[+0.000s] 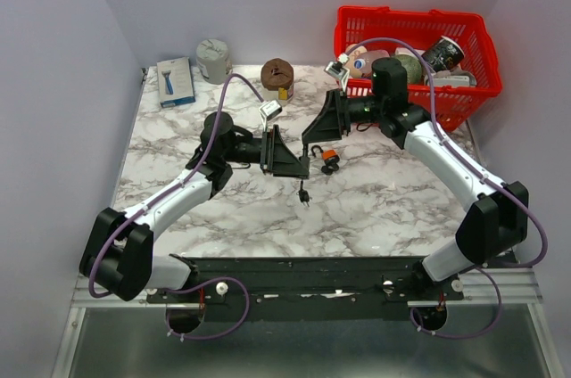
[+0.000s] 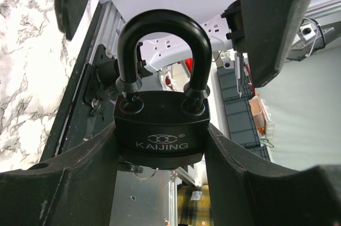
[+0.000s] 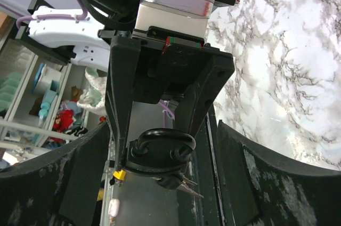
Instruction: Unlock with the key
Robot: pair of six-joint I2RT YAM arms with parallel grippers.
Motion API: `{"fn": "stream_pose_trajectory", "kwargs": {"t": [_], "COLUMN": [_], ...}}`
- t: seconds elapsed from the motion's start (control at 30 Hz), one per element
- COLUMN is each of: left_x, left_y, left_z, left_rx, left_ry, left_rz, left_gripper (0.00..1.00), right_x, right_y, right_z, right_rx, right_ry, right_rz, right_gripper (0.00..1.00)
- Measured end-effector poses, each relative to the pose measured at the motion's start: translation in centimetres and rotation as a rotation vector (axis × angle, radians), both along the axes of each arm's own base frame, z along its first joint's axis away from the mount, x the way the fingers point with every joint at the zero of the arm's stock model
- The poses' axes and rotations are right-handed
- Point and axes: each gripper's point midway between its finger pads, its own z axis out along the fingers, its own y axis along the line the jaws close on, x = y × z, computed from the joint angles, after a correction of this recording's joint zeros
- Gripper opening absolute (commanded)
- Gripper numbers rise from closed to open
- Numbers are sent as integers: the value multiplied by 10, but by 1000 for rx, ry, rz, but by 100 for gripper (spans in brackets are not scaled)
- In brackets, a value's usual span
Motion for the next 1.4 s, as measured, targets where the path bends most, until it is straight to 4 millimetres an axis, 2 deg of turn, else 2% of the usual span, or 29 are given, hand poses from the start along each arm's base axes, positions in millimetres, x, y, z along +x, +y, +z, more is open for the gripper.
{"fn": "stream_pose_trajectory", "kwargs": {"t": [0.07, 0.1, 0.27, 0.3, 0.57, 0.67, 0.77, 0.87, 0.93, 1.0, 1.17, 1.27, 1.4], "left_x": [0, 0, 0, 0, 6, 16, 32, 50, 58, 62, 71, 81, 93], "left_y": [0, 0, 0, 0, 2, 3, 7, 11, 13, 13, 8, 4, 8], "left_z": [2, 2, 0, -1, -9, -19, -33, -54, -73, -94, -121, -134, -160], "left_rx": [-4, -4, 0, 5, 94, 185, 285, 392, 469, 547, 675, 746, 848], "left_ry": [-7, -7, -16, -26, -85, -87, -90, -76, -52, -21, 23, 41, 77], "left_rz": [-1, -1, 4, 8, 68, 127, 213, 295, 323, 330, 347, 362, 395], "left_gripper": [0, 0, 0, 0, 0, 0, 0, 0, 0, 0, 0, 0, 0], "right_x": [-2, -3, -6, -6, -1, 9, 27, 48, 57, 60, 71, 81, 91], "right_y": [1, 1, 2, 2, 2, 1, 0, -4, -7, -10, -19, -22, -25], "right_z": [1, 1, 3, 2, -4, -14, -28, -53, -76, -96, -126, -136, -150], "right_rx": [5, 7, 11, 10, -11, -60, -144, -268, -353, -417, -527, -570, -617], "right_ry": [1, 4, 10, 10, 16, 28, 44, 92, 139, 185, 245, 260, 283], "right_rz": [11, 15, 30, 29, 0, -59, -151, -262, -324, -359, -454, -500, -541], "right_gripper": [78, 70, 50, 44, 24, 24, 24, 24, 24, 24, 24, 27, 38]}}
